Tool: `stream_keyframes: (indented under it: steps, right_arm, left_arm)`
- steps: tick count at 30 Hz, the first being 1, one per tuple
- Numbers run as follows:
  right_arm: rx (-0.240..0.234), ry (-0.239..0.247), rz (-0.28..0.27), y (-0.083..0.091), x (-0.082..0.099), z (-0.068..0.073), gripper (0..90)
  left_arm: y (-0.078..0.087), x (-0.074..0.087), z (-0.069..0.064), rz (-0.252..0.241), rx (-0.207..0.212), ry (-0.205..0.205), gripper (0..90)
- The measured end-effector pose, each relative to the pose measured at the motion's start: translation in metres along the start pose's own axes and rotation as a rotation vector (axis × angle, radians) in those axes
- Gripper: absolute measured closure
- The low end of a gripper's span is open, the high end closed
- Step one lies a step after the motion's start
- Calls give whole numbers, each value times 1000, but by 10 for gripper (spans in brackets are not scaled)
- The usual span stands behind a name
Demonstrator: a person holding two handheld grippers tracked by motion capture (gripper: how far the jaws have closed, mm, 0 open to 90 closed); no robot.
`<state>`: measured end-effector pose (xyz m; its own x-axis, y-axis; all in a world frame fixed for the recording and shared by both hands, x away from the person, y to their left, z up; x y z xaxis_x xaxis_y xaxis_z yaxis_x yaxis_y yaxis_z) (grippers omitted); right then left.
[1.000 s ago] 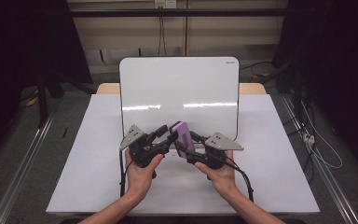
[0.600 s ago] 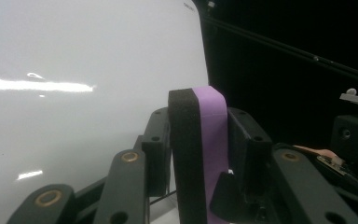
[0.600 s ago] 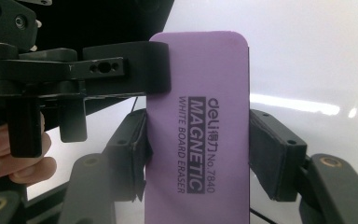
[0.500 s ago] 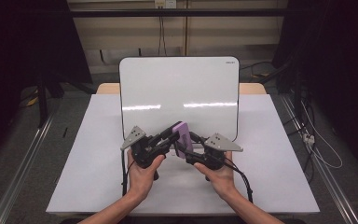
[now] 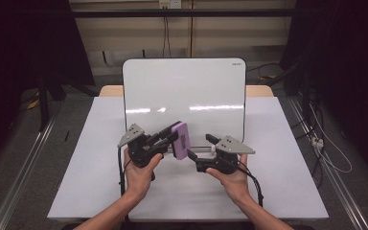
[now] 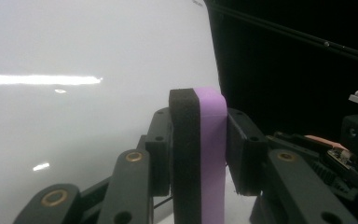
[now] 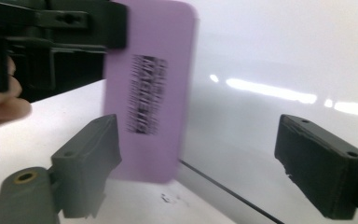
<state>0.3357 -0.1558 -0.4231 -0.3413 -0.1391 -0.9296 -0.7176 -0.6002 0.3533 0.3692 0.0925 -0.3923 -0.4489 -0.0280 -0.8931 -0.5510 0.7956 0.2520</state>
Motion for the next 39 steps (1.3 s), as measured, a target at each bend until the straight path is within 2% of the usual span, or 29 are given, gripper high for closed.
stream_keyframes:
  steps: [3,4,7,11,14,16,18,20,22,27,30,32,33,34,35,37,39]
  right_arm:
    - [32,-5,7,5,1,-8,103]
    - [46,-11,5,8,1,-11,100]
    - [72,-12,5,14,3,-18,86]
    - [122,-12,1,25,5,-28,79]
    - [160,-16,-7,35,7,-38,64]
    - [180,-28,-7,41,9,-43,57]
    - [197,-16,13,48,13,-49,42]
    - [210,-34,21,55,17,-54,42]
    - [225,-37,31,61,20,-59,42]
    - [271,-56,53,78,29,-72,42]
    - [297,-63,68,87,37,-77,45]
    - [314,-69,68,91,41,-81,46]
    - [314,-69,68,91,41,-81,46]
    - [326,-78,65,93,43,-84,47]
    - [326,-78,65,93,43,-84,47]
    - [323,-74,58,92,43,-85,47]
    - [322,-69,60,91,44,-85,47]
  left_arm:
    - [3,-1,3,8,-12,-10,650]
    - [6,-1,6,34,-39,-37,650]
    - [10,-2,10,57,-55,-42,652]
    - [17,-7,13,87,-97,-68,654]
    - [22,-10,15,101,-143,-128,656]
    - [26,-12,17,112,-160,-146,657]
    - [29,-13,19,123,-182,-165,657]
    - [32,-13,20,131,-201,-176,658]
    - [36,-13,21,142,-237,-215,658]
    - [44,-17,24,145,-304,-259,659]
    - [48,-21,25,156,-362,-305,660]
    - [49,-23,26,173,-388,-330,660]
    - [49,-23,26,173,-388,-330,660]
    - [50,-24,27,192,-408,-349,661]
    - [50,-24,27,192,-408,-349,661]
    - [50,-23,27,213,-435,-391,661]
    - [49,-21,29,220,-465,-413,661]
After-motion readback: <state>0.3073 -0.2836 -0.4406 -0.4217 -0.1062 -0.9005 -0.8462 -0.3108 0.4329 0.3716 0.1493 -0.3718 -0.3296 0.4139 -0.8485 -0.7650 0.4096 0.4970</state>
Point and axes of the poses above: each handheld gripper's, and its own axes: y roughly backward along the jaws, x roughly out of its underside, z roughly to its left, the point moved 1 cm from there along -y, roughly forward along the jaws, and after that the axes turned 6 degrees about z, right-handed, at the moved point
